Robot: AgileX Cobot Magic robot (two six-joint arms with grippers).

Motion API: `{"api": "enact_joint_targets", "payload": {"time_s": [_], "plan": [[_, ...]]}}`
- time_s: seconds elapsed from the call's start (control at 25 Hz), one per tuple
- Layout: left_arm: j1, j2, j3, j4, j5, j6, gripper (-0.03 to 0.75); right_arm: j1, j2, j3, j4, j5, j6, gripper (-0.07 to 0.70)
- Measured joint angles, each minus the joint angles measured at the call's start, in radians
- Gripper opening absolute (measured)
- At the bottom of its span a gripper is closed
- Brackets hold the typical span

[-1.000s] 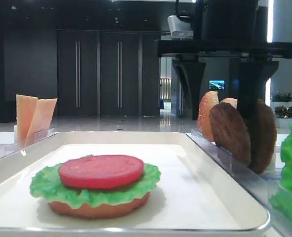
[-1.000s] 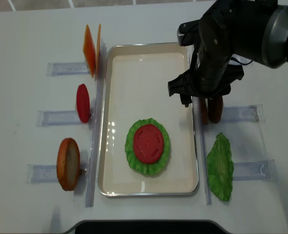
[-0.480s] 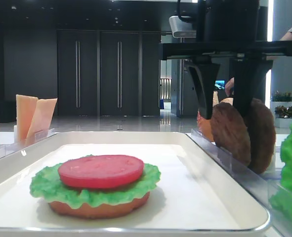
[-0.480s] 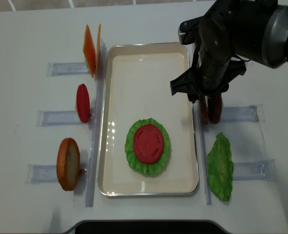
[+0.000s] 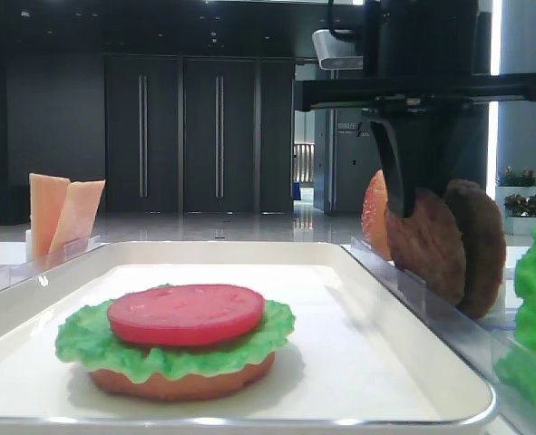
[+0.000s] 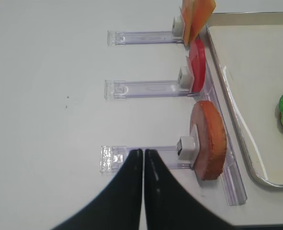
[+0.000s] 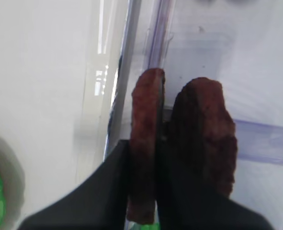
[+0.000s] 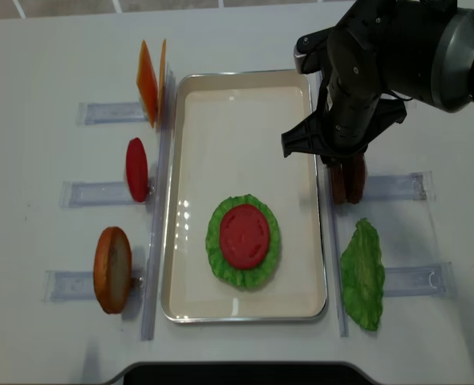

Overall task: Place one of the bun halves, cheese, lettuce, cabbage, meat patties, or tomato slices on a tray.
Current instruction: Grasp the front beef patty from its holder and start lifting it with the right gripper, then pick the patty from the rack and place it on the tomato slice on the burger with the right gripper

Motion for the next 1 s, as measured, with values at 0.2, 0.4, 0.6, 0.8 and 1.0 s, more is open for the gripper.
{"api": "enact_joint_targets", "payload": {"time_s": [0.2,0.4,0.6,0.8,1.0], "plan": [[0.0,0.0,0.0,0.0,0.0,0.0,0.0,0.0,0.0,0.0,-0.002,0.001,0.0,0.11],[0.0,0.0,0.0,0.0,0.0,0.0,0.0,0.0,-0.043,0.0,0.012,0.011,0.0,0.109],[0.0,0.0,0.0,0.0,0.0,0.0,0.0,0.0,-0.142,0.0,0.051,0.018,-0.002,0.109],[0.0,0.0,0.0,0.0,0.0,0.0,0.0,0.0,-0.227,0.0,0.124,0.04,-0.042,0.109],[0.0,0.0,0.0,0.0,0.0,0.0,0.0,0.009,-0.311,0.006,0.241,0.047,-0.119,0.109]]}}
